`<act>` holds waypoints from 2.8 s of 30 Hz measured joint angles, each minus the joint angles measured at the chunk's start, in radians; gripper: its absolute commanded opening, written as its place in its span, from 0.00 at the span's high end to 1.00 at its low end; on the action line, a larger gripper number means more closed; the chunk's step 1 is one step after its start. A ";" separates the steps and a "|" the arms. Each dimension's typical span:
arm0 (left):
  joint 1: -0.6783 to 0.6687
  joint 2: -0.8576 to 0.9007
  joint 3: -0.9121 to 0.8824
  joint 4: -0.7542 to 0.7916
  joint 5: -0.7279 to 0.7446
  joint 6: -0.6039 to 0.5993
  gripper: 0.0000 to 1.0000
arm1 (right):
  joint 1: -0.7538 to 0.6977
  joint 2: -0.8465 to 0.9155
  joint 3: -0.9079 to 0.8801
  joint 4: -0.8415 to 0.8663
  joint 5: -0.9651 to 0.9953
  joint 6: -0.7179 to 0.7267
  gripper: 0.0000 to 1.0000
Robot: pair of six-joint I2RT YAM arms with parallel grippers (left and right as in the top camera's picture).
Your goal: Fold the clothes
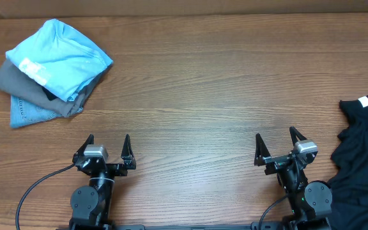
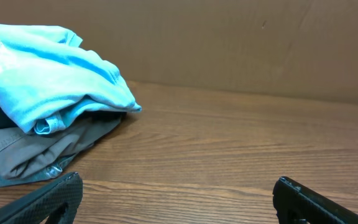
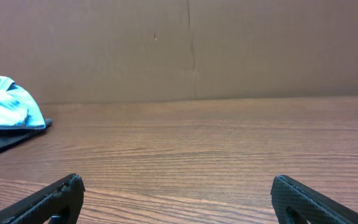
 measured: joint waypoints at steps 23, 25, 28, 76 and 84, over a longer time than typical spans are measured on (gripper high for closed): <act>0.000 0.000 0.000 0.000 0.000 0.000 0.00 | 0.000 0.000 0.000 0.000 0.001 0.000 0.00; 0.000 0.000 0.000 0.000 0.000 0.000 0.00 | 0.000 0.000 0.000 0.000 0.000 0.000 0.00; 0.000 0.000 0.000 0.000 0.000 0.000 0.00 | 0.000 0.000 0.000 -0.001 0.000 0.000 0.00; 0.000 0.000 0.000 0.000 0.000 0.000 0.00 | 0.000 0.000 0.000 0.000 -0.008 -0.001 0.00; 0.000 0.000 0.000 0.023 -0.019 0.001 0.00 | 0.000 0.000 0.000 0.003 -0.050 0.079 0.00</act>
